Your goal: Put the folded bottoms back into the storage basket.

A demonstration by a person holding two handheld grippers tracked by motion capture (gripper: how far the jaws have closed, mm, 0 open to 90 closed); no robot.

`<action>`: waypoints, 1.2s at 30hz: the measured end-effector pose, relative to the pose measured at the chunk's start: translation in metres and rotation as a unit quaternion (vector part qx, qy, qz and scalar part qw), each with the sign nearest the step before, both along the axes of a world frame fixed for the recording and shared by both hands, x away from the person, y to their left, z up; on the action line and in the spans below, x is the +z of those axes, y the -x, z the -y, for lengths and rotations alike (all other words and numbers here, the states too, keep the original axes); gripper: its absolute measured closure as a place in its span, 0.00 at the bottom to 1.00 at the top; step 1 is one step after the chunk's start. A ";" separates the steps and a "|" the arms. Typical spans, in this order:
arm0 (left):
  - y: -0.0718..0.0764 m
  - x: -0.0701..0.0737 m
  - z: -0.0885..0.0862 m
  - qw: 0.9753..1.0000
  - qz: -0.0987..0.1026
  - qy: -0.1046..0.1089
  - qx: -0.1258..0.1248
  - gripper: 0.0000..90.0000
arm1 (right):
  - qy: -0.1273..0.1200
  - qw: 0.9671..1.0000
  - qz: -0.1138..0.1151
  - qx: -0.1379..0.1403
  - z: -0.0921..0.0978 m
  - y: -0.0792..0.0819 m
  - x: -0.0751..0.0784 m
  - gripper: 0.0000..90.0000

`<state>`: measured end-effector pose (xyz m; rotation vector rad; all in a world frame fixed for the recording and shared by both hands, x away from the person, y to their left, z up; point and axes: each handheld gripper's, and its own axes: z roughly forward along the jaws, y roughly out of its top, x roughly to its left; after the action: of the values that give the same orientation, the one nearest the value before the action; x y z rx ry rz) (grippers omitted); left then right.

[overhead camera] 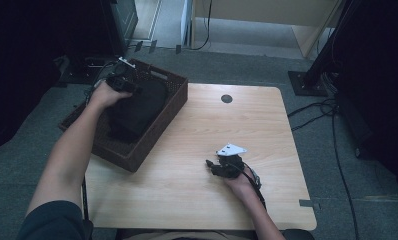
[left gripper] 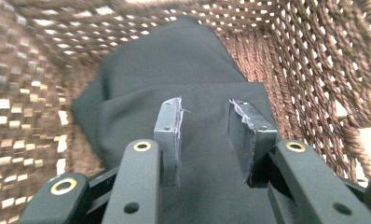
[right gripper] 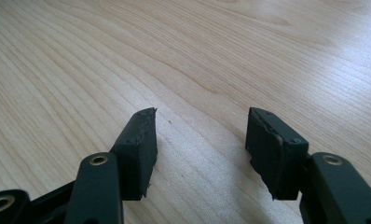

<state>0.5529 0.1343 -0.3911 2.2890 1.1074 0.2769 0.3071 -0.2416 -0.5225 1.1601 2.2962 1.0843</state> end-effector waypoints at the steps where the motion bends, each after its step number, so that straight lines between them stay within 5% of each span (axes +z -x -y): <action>1: 0.000 -0.004 0.003 1.000 -0.003 0.003 -0.001 0.73 | 0.000 1.000 0.000 0.000 0.000 0.000 0.000 0.48; 10: -0.006 -0.039 0.018 1.000 -0.006 -0.020 -0.002 0.71 | 0.000 1.000 0.001 0.000 0.000 0.000 0.000 0.48; 12: -0.009 -0.045 0.013 1.000 -0.011 0.002 0.010 0.71 | 0.001 1.000 0.001 0.000 0.000 0.000 0.000 0.48; 16: -0.013 -0.056 0.007 1.000 -0.008 -0.007 0.013 0.72 | 0.001 1.000 0.001 -0.001 0.000 0.000 0.000 0.49; 24: -0.020 -0.070 -0.002 1.000 -0.008 0.011 0.021 0.73 | 0.001 1.000 0.002 -0.004 -0.001 -0.001 0.000 0.49; 27: -0.023 -0.076 -0.010 0.999 -0.012 0.036 0.031 0.73 | 0.001 1.000 0.000 -0.008 -0.002 -0.002 0.000 0.49; 30: -0.021 -0.079 -0.009 0.999 0.005 0.028 0.019 0.73 | 0.001 1.000 0.000 -0.008 -0.001 -0.002 0.000 0.49; 36: -0.011 -0.090 -0.015 0.996 0.036 0.069 0.042 0.73 | 0.002 1.000 0.000 -0.008 -0.001 -0.002 0.000 0.49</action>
<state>0.5636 0.1488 -0.4813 2.0985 1.1512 0.3050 0.3088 -0.2401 -0.5224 1.1746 2.2833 1.0741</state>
